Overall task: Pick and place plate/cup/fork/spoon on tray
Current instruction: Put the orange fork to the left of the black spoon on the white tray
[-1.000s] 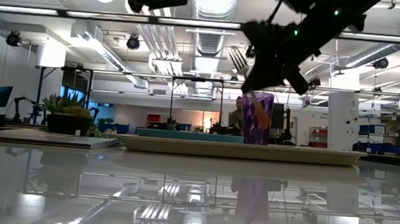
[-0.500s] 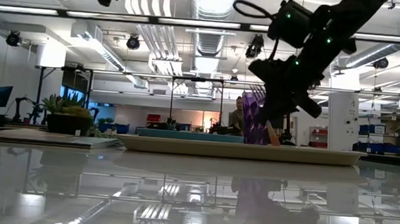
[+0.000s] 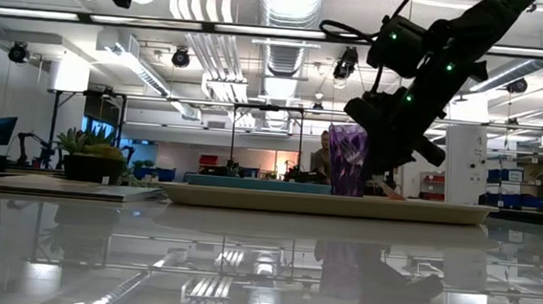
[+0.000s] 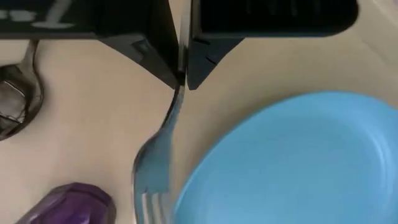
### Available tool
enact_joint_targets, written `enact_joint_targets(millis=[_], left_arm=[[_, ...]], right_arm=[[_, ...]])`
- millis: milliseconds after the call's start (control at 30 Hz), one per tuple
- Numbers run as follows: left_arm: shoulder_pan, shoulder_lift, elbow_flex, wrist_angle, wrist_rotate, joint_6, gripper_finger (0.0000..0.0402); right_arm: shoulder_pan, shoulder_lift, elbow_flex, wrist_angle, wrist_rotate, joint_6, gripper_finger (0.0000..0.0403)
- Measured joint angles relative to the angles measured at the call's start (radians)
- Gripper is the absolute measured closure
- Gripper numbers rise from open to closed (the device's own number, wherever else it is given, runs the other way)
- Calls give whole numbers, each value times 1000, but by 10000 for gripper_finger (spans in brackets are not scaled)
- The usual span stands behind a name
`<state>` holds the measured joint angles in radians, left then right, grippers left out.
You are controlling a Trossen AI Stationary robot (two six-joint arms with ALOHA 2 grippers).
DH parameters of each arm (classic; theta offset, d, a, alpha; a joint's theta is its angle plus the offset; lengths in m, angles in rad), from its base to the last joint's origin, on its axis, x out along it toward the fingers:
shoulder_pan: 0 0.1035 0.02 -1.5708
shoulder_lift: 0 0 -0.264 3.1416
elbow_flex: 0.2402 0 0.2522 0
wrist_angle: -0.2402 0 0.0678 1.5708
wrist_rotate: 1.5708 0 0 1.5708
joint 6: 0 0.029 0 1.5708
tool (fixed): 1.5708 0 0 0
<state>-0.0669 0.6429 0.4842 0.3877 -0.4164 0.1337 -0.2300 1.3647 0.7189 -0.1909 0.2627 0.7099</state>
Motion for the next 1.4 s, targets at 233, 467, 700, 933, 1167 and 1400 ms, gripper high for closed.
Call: enact_joint_targets(millis=[233,467,700,933,1167,1400], left_arm=[[0,4,0,-3,0,0,205],[0,2,0,1,0,0,205],[0,9,0,0,0,2,205],[0,9,0,1,0,2,205],[0,36,2,28,0,3,205],[0,59,5,54,0,4,205]], right_arm=[[-4,0,0,-56,29,40,336],[-3,-3,12,-98,-11,6,303],[15,-1,10,-166,-148,-61,355],[47,0,-10,-169,-77,-70,392],[47,0,-10,-9,-33,-133,392],[21,18,-10,17,-1,-146,392]])
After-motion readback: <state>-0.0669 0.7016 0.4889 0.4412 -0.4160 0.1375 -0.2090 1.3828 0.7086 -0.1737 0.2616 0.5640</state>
